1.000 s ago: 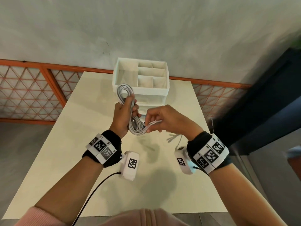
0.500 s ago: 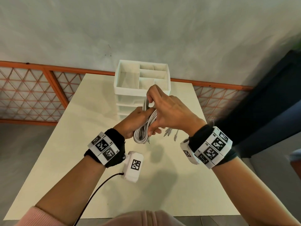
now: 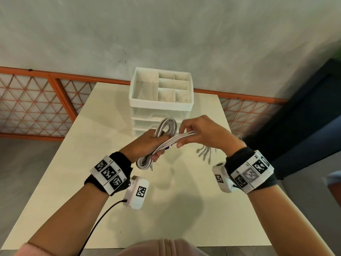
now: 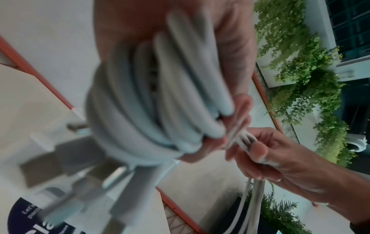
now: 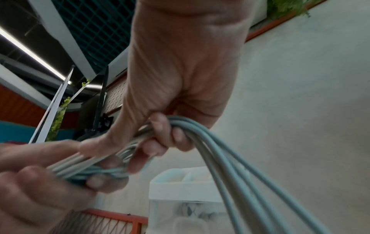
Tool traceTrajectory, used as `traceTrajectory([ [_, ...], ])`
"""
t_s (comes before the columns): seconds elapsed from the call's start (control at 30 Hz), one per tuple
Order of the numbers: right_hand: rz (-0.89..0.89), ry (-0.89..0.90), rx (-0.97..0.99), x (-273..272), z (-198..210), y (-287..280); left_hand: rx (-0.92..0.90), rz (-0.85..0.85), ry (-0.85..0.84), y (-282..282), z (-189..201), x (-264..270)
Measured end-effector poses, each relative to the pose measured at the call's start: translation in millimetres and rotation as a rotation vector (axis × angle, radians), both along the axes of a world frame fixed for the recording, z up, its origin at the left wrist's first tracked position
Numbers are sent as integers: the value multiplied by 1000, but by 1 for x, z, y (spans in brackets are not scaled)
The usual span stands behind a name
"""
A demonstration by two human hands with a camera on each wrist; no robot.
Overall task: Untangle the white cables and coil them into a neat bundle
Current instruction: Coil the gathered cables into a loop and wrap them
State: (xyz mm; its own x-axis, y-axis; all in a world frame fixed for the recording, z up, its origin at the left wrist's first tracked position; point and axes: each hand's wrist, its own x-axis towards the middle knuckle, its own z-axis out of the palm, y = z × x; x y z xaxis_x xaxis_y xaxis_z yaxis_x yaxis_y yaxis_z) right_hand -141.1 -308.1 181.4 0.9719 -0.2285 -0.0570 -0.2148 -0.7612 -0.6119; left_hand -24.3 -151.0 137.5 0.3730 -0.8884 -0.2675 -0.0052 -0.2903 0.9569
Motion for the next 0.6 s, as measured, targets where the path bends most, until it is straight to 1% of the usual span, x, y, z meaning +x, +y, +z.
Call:
traceTrajectory([
  [0.1,44,150,83,-3,0,2,21,-17,-23,1,-4,-1],
  [0.17,41,171,108,-3,1,5,32,-19,-34,1,-6,-3],
  [0.3,49,70,84,1,6,5,29,-10,-50,-3,-1,-9],
  [0.43,96,7,185,4,16,2,-26,-23,81,-2,7,-15],
  [0.5,121,-21,188,7,21,4,-3,-24,124,-3,2,-16],
  [0.6,132,-76,178,16,21,10,72,-30,70,-8,-4,-18],
])
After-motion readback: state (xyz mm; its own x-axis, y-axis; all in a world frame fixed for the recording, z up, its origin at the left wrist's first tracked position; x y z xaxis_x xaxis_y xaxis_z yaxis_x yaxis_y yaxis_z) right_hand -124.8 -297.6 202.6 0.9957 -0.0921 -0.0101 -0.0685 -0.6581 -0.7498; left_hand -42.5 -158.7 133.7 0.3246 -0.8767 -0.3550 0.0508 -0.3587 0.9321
